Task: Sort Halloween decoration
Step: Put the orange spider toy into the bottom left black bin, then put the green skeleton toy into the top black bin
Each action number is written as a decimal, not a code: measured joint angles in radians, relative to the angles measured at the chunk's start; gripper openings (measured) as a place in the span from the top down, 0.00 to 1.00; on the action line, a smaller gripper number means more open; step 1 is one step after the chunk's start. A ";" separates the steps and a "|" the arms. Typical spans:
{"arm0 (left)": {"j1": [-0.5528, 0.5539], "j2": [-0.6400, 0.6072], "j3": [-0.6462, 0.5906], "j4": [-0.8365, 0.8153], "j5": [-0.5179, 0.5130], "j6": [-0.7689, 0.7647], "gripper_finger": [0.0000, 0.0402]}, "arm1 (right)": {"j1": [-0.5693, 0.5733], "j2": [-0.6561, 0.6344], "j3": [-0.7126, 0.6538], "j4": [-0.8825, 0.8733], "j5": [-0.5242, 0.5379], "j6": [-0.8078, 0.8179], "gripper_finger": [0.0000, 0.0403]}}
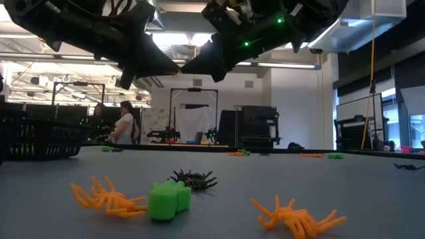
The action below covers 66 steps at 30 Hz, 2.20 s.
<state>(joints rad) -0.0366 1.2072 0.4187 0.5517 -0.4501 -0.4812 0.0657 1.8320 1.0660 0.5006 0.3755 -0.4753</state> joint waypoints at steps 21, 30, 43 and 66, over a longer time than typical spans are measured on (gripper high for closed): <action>-0.308 -0.197 0.380 -1.053 0.122 0.143 1.00 | 0.061 -0.093 -0.001 -0.163 0.169 -0.009 0.52; -0.631 -0.137 0.477 -1.189 0.243 -0.248 1.00 | 0.065 -0.095 -0.001 -0.162 0.155 0.010 0.52; -0.816 0.078 0.450 -1.190 0.243 -0.384 0.78 | 0.065 -0.095 -0.001 -0.150 0.103 0.033 0.52; -0.038 -0.174 0.450 -1.663 0.014 0.029 0.66 | 0.065 -0.095 -0.001 -0.143 0.104 0.033 0.52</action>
<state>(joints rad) -0.0744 1.0327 0.8684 -1.1109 -0.4362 -0.4526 0.1307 1.7367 1.0649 0.3576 0.4797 -0.4423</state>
